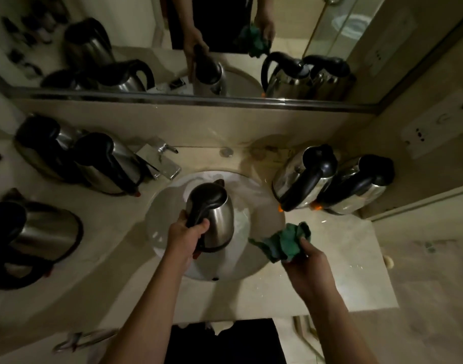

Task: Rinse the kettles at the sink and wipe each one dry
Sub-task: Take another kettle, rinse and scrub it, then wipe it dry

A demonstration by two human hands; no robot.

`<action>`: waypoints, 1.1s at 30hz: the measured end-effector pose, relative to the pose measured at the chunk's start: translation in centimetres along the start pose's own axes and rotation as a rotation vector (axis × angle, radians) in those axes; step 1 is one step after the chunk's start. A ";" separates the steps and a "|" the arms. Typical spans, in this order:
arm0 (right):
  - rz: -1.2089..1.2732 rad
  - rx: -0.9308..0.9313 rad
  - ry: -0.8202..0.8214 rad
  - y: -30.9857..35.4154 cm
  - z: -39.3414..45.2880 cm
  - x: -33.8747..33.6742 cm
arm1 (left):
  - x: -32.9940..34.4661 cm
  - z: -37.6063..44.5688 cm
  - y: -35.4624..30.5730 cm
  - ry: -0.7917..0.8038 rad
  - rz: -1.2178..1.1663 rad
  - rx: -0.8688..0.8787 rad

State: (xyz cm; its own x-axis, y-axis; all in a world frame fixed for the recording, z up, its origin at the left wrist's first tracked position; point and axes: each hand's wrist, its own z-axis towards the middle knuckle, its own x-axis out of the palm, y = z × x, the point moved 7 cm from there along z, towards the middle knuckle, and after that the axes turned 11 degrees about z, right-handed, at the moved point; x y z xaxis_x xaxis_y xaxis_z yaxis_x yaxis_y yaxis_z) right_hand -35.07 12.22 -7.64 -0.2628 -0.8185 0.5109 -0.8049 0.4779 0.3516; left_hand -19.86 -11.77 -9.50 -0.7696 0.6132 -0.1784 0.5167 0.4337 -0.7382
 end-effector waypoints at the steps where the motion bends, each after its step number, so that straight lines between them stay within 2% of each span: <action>1: -0.016 0.013 0.045 -0.8 -0.9 1.2 | -0.2 -0.8 -1.1 0.016 -0.011 0.017; 4: -0.162 -0.050 0.131 -2.2 -3.3 5.4 | -0.7 -3.4 -4.6 0.080 -0.060 0.015; 7: -0.435 -0.250 0.228 -2.5 -5.7 10.0 | -1.1 -5.5 -6.8 0.079 -0.084 0.041; 13: -1.103 -0.889 0.543 -4.0 -10.3 18.1 | -3.5 -7.7 -8.2 0.095 -0.067 0.088; 15: -1.286 -1.119 0.579 -4.8 -11.0 19.0 | -4.2 -8.3 -8.7 0.106 -0.074 0.131; 16: -1.325 -1.164 0.580 -5.1 -10.7 19.1 | -4.4 -8.7 -8.9 0.113 -0.076 0.153; 18: -1.293 -1.139 0.556 -5.1 -9.6 18.9 | -4.9 -9.4 -9.3 0.133 -0.070 0.188; 20: -1.110 -0.966 0.489 -5.1 -8.3 18.3 | -5.5 -10.3 -9.4 0.179 -0.034 0.198; 23: -0.405 -0.324 0.283 -5.9 -5.6 16.4 | -6.9 -11.0 -9.5 0.200 -0.006 0.214; 24: -0.315 -0.201 0.219 -6.2 -5.0 16.0 | -7.4 -10.9 -9.5 0.197 -0.012 0.225; 26: -0.437 -0.211 0.192 -6.1 -4.7 16.3 | -8.1 -11.3 -9.7 0.195 -0.045 0.242; 30: -0.825 -0.569 0.147 -5.6 -5.5 17.8 | -8.2 -11.7 -9.5 0.212 -0.099 0.268; 31: -0.843 -0.581 0.175 -5.8 -5.7 18.5 | -8.2 -11.8 -9.6 0.209 -0.089 0.276; 33: -0.788 -0.409 0.153 -6.3 -5.0 18.9 | -8.3 -12.2 -9.9 0.207 -0.075 0.309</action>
State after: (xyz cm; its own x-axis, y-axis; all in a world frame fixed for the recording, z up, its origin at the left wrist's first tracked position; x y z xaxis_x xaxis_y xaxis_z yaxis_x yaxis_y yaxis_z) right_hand -32.32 -4.63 3.71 0.3825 -0.9193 0.0925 -0.4622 -0.1038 0.8807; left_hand -14.01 -13.12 7.26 -0.6927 0.7212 -0.0049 0.3003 0.2822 -0.9111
